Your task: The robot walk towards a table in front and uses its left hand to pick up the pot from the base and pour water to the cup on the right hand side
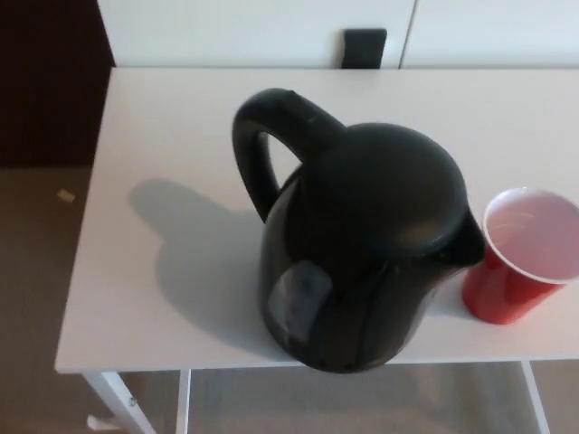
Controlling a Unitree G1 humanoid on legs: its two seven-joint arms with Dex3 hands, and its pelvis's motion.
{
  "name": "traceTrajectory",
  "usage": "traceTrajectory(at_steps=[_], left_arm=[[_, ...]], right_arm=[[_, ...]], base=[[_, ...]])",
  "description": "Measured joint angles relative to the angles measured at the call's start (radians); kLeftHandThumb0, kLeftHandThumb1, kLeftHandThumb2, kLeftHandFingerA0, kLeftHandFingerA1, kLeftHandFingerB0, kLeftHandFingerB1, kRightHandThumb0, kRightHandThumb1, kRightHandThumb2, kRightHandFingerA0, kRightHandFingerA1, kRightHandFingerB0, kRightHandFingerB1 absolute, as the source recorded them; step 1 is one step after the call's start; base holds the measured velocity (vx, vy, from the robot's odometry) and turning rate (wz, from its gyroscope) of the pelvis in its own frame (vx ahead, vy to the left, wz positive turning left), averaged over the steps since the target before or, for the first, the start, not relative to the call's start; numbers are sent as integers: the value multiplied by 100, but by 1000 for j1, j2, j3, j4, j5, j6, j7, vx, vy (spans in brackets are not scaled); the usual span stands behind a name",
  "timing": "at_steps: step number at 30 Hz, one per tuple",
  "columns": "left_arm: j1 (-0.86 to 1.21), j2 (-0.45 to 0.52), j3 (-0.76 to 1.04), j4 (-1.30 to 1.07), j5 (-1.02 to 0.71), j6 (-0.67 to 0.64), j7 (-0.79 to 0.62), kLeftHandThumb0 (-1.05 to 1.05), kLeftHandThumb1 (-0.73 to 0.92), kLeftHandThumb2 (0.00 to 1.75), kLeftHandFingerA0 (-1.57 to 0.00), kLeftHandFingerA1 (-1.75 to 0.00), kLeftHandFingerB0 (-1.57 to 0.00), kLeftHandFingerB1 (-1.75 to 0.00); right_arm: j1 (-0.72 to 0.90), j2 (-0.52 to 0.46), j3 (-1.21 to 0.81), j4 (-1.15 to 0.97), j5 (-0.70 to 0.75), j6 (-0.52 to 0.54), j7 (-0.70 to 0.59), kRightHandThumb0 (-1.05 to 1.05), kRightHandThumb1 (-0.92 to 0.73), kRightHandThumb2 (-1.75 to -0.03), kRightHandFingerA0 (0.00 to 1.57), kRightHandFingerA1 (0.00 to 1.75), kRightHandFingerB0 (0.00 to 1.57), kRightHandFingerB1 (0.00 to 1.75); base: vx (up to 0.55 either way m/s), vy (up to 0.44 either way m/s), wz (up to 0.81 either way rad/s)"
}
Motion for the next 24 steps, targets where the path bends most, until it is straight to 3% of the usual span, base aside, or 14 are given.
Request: traceTrajectory(at_steps=[1, 2, 3, 4, 5, 7, 8, 9, 19, 20, 21, 22, 23, 24], left_arm=[[-1, 0, -1, 0, 1, 0, 0, -12, 34, 50, -81, -49, -60, -44], [-2, 2, -1, 1, 1, 1, 0, -10, 35, 50, -81, -49, -60, -45], [-4, 3, 0, 0, 1, 1, 0, -10, 35, 50, -81, -49, -60, -45], [-5, 3, 2, 0, 1, 1, -1, -11, 34, 50, -81, -49, -60, -45], [-6, 3, 3, 0, 1, 1, -2, -9, 34, 50, -82, -49, -61, -45], [-5, 1, 5, 2, 0, 1, -2, -9, 34, 50, -82, -50, -61, -45], [-6, 2, 7, 3, 0, 2, -2, -9, 34, 50, -82, -50, -61, -45], [-6, -1, 7, 3, 0, 2, -3, -13, 34, 48, -86, -49, -62, -44], [-11, 1, 13, 6, -1, 1, -5, -7, 35, 48, -87, -50, -62, -44], [-14, 2, 14, 6, -1, 1, -6, -9, 35, 48, -87, -50, -62, -44], [-19, -6, 13, 6, 0, 3, -8, -9, 35, 48, -87, -50, -62, -44], [-22, 0, 13, 6, 0, 3, -9, -10, 35, 48, -85, -49, -61, -44], [-25, 5, 13, 6, 0, 4, -8, -10, 35, 48, -85, -49, -61, -44], [-31, 9, 13, 4, 0, 4, -8, -7, 35, 48, -87, -50, -61, -44]], right_arm=[[-2, 1, 0, 1, 0, 1, 0, -54, -68, -62, 32, 56, 16, 34], [-8, 5, -1, 2, 0, 2, 0, -44, -46, -98, 28, 62, 2, 47], [-12, 7, -1, 3, 0, 2, 0, -44, -46, -98, 28, 62, 2, 47], [-15, 8, 1, 3, -1, 3, -1, -54, -68, -60, 31, 55, 16, 34], [-17, 10, 2, 3, -3, 3, -3, -58, -52, -88, 22, 56, 8, 45], [-17, 13, 4, 8, -4, 7, -4, -59, -52, -89, 21, 56, 7, 44], [-17, 17, 6, 7, -5, 7, -4, -59, -52, -89, 21, 56, 7, 44], [-18, 9, 7, 7, -5, 7, -5, -56, -68, -60, 29, 52, 17, 32], [-25, 4, 13, 16, -11, 12, -31, -59, -69, -61, 31, 54, 16, 33], [-25, 5, 13, 17, -12, 13, -33, -61, -51, -89, 28, 59, 10, 45], [-30, 5, 13, 17, -12, 14, -35, -61, -51, -89, 28, 59, 10, 45], [-36, 8, 14, 16, -12, 14, -35, -57, -69, -62, 31, 54, 17, 33], [-38, 11, 15, 15, -12, 14, -36, -57, -69, -62, 31, 54, 17, 33], [-41, 13, 14, 15, -12, 14, -36, -43, -46, -97, 27, 61, 2, 47]], base=[[0, 0, 0], [0, 0, 0], [0, 0, 0], [0, 0, 0], [-118, -75, 7], [-22, -82, -4], [51, 99, 24], [44, 131, 1], [37, 51, -6], [51, 226, -2], [26, 272, -55], [27, 267, -6], [25, 261, 23], [-14, 179, 14]])
